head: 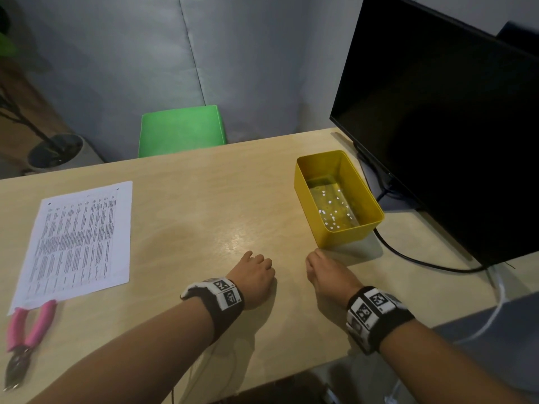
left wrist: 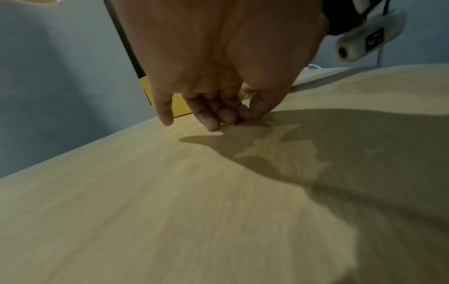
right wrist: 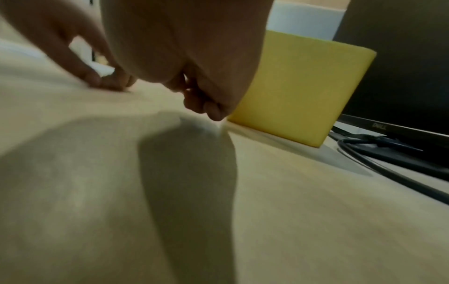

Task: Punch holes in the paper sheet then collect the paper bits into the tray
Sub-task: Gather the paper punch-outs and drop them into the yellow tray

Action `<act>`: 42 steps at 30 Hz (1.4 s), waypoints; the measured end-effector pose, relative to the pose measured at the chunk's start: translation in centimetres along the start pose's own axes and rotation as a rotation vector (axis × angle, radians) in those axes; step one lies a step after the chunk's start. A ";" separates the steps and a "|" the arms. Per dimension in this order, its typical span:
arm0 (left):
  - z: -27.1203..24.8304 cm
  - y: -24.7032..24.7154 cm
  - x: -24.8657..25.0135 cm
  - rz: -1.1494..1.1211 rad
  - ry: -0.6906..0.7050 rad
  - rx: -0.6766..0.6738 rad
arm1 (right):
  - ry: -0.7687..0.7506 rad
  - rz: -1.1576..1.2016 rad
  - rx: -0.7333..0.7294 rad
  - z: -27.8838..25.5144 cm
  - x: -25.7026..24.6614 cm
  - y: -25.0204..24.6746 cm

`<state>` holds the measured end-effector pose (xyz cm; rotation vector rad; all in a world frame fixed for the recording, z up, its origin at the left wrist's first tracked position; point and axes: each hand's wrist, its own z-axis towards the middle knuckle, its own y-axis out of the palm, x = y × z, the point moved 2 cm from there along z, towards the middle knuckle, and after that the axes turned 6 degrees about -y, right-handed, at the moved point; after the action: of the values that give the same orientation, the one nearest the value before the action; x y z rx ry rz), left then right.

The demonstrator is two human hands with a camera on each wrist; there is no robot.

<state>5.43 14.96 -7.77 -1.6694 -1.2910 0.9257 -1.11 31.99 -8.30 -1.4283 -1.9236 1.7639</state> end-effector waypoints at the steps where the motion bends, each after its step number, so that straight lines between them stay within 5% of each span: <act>1: 0.0 -0.1 0.1 0.000 0.002 0.005 | -0.014 0.040 0.031 0.0 -0.4 -0.6; 6: 0.7 -1.1 -0.6 -0.172 -0.074 0.072 | -0.145 0.160 0.243 -0.3 -3.2 -6.3; 11: 2.7 -7.5 -0.9 -0.378 -0.038 0.327 | -0.041 0.193 0.370 0.8 -1.8 -10.5; 15: 4.7 -12.4 0.0 -0.417 0.022 0.455 | 0.041 0.162 0.337 1.6 0.2 -11.8; 32: 11.2 -13.3 1.0 -0.409 -0.030 0.330 | 0.132 0.187 0.279 3.6 4.2 -13.3; 38: 10.0 -13.1 0.9 -0.367 -0.030 0.428 | 0.037 0.019 0.301 3.3 3.1 -12.3; 42: 7.9 -12.0 -1.2 -0.390 -0.094 0.424 | -0.170 -0.033 0.294 2.7 -0.6 -11.0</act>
<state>-6.51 16.86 0.05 -1.0156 -1.3114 0.9632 -8.27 31.43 0.45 -1.1743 -1.6579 2.1067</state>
